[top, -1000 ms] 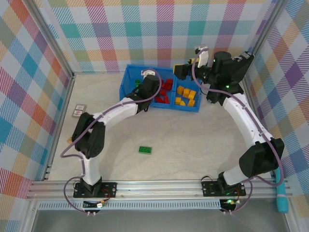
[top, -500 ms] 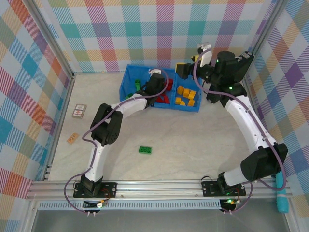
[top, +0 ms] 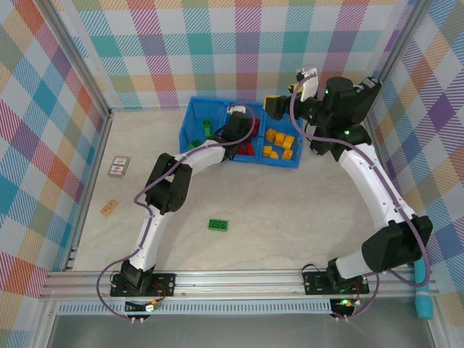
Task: Sort the legos into containers by color
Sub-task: Place the lego in the container.
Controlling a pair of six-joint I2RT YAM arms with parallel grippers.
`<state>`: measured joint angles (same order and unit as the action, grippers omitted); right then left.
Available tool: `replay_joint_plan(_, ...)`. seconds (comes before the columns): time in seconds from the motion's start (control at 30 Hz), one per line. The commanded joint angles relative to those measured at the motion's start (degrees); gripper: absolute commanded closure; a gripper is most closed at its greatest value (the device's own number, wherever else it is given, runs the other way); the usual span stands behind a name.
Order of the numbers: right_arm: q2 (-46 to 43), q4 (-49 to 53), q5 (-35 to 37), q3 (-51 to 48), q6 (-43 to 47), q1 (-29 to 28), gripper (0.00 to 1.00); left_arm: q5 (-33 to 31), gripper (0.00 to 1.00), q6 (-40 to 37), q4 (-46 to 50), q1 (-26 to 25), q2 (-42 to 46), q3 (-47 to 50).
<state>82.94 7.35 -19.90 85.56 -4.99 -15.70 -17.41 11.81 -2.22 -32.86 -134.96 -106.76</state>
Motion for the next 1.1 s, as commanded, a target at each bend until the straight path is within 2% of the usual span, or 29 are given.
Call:
replay_joint_plan(0.0,0.99,0.4,0.74,1.45,1.63,0.22,0.01,0.07,0.64,1.19,2.17,0.69,-1.16,-1.27)
replay_joint_plan(0.27,1.26,0.12,0.21,1.48,1.43,0.28,0.01,0.29,0.54,0.71,2.81,0.69,-0.05,-1.21)
replay_joint_plan(0.4,1.18,0.15,0.45,1.37,1.59,0.21,0.01,1.54,0.51,-0.65,3.54,0.69,3.28,0.4)
replay_joint_plan(0.6,1.18,-0.06,0.48,1.28,1.6,0.21,0.01,1.77,0.47,-5.08,5.64,0.04,20.06,12.17)
replay_joint_plan(0.73,1.09,-0.34,0.17,1.12,1.52,0.16,0.01,-1.82,0.22,-6.89,14.13,-1.56,33.63,21.13)
replay_joint_plan(0.8,0.99,0.1,0.11,1.11,2.4,0.22,0.01,-3.79,0.18,-6.78,17.56,-2.82,39.78,26.49)
replay_joint_plan(0.93,0.82,0.31,1.03,1.13,2.91,0.17,0.01,-6.5,0.16,-2.62,28.7,-4.43,50.8,35.34)
replay_joint_plan(1.07,1.73,0.03,-1.8,1.73,1.26,0.15,0.01,-8.74,0.12,3.13,35.88,-6.01,58.61,40.71)
